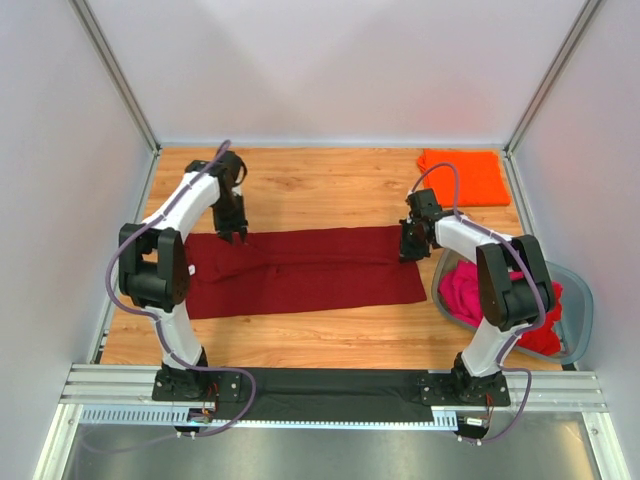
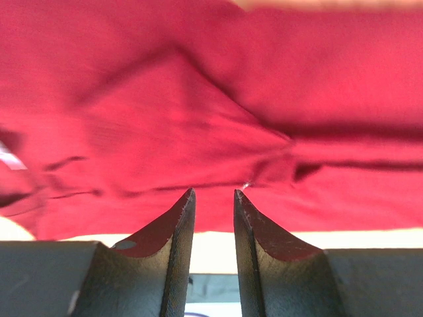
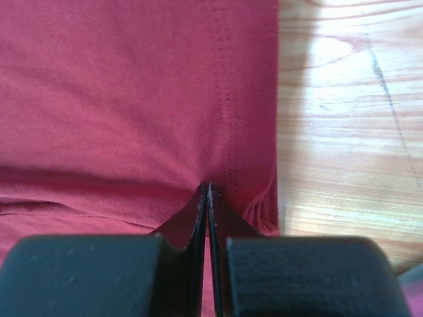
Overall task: Fold and stack the t-shirts
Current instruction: Fold the tshirt
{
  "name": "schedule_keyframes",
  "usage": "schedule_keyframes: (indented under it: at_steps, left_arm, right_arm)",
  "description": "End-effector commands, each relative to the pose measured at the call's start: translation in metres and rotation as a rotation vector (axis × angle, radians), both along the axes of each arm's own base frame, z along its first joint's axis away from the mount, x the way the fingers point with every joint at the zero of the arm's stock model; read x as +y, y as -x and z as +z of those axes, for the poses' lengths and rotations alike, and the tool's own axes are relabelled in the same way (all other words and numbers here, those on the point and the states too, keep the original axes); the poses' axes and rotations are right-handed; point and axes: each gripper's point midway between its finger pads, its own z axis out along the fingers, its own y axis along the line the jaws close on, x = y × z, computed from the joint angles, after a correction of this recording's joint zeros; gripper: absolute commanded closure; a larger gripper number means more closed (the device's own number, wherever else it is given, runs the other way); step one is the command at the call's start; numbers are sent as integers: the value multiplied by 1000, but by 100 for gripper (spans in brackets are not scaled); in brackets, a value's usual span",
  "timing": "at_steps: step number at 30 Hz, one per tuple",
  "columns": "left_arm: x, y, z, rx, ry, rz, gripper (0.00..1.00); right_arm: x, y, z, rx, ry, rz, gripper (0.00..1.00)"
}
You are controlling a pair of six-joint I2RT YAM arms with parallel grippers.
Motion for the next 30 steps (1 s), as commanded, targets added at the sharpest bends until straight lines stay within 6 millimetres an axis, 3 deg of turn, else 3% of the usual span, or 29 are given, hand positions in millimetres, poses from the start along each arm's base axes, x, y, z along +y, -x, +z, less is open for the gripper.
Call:
schedule_keyframes:
  at_steps: [1, 2, 5, 8, 13, 15, 22, 30]
  left_arm:
    - [55, -17, 23, -90, -79, 165, 62]
    - [71, -19, 20, -83, -84, 213, 60]
    - [88, -21, 12, -73, -58, 251, 59]
    - [90, -22, 1, -94, -29, 241, 56]
    - [48, -19, -19, -108, 220, 159, 51]
    - [45, -17, -24, -91, 235, 143, 50]
    - [43, 0, -20, -83, 238, 114, 51]
    - [32, 32, -26, -39, 261, 85, 59]
  right_arm:
    - [1, 1, 1, -23, 38, 18, 98]
    - [1, 1, 1, -25, 41, 19, 98]
    - [1, -8, 15, -50, 52, 18, 98]
    - [5, -22, 41, -98, 40, 13, 95]
    - [12, -37, 91, -168, -3, 0, 92]
    - [15, -37, 105, -196, -24, 8, 92]
    - [23, -29, 120, -217, -81, 42, 91]
    - [30, -23, 117, -216, -133, 42, 91]
